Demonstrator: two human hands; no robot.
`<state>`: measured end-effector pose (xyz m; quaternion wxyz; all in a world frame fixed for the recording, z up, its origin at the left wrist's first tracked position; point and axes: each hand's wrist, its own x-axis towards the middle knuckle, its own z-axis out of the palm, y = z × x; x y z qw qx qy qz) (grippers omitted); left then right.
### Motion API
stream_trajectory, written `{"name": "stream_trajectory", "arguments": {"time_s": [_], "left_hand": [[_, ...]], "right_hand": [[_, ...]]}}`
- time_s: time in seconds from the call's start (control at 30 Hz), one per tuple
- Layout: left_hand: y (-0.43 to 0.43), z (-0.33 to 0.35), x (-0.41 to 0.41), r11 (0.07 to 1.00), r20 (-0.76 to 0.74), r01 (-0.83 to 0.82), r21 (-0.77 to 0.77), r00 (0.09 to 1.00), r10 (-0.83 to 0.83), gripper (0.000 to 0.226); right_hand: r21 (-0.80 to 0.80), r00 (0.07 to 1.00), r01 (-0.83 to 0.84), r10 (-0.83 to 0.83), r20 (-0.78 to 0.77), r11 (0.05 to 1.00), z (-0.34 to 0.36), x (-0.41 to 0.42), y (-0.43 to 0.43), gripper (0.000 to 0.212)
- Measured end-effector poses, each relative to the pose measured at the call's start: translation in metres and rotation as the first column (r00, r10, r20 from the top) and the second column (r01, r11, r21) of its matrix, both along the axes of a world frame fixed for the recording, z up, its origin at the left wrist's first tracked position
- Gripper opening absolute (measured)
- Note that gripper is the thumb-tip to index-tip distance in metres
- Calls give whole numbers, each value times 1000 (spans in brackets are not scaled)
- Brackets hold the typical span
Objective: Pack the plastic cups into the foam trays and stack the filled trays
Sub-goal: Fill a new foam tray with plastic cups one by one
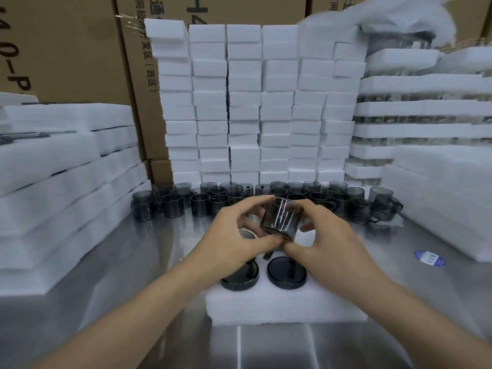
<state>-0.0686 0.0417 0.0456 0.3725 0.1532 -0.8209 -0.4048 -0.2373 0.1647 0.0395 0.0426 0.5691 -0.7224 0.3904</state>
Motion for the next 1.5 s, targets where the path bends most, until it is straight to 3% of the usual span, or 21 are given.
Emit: {"name": "stream_trajectory", "arguments": {"time_s": [0.17,0.27,0.4,0.5,0.63,0.8,0.87,0.93,1.03,1.2,1.33,1.5], "left_hand": [[1,-5,-1,991,-52,-118,-60,992,115,60],[0,-6,0,977,-72,-178,-121,983,170,60],[3,-5,0,963,-82,-166,-211,985,152,62],[3,-3,0,984,-68,-118,-135,992,110,70],[3,-1,0,999,-102,-42,8,994,43,59],[8,-3,-1,989,-70,-105,-108,993,98,62],[10,-3,0,974,-73,-117,-195,992,104,66],[10,-4,1,956,-51,-132,-261,991,123,70],[6,-7,2,961,31,-179,-209,981,190,69],[0,-9,0,956,326,-251,-152,900,288,49],[1,-10,-1,954,335,-254,-158,895,294,38],[2,-10,-1,953,325,-257,-160,898,297,22]], "right_hand": [[-51,999,-8,10,44,999,2,1,1,71],[-92,1000,-19,18,-14,996,1,4,2,74],[-97,999,-9,6,-39,995,1,5,2,68],[-140,1000,-3,4,4,990,2,4,1,66],[-163,981,-87,113,156,983,6,1,1,58],[-146,844,-234,275,460,961,17,-9,1,33],[-140,834,-253,289,470,957,16,-9,1,48],[-115,828,-242,267,493,963,18,-13,1,57],[-77,826,-212,221,518,974,28,-32,6,42],[18,857,-194,160,489,981,30,-72,18,41],[116,879,-224,149,452,968,25,-83,21,48],[92,876,-312,249,412,946,26,-76,20,62]]}}
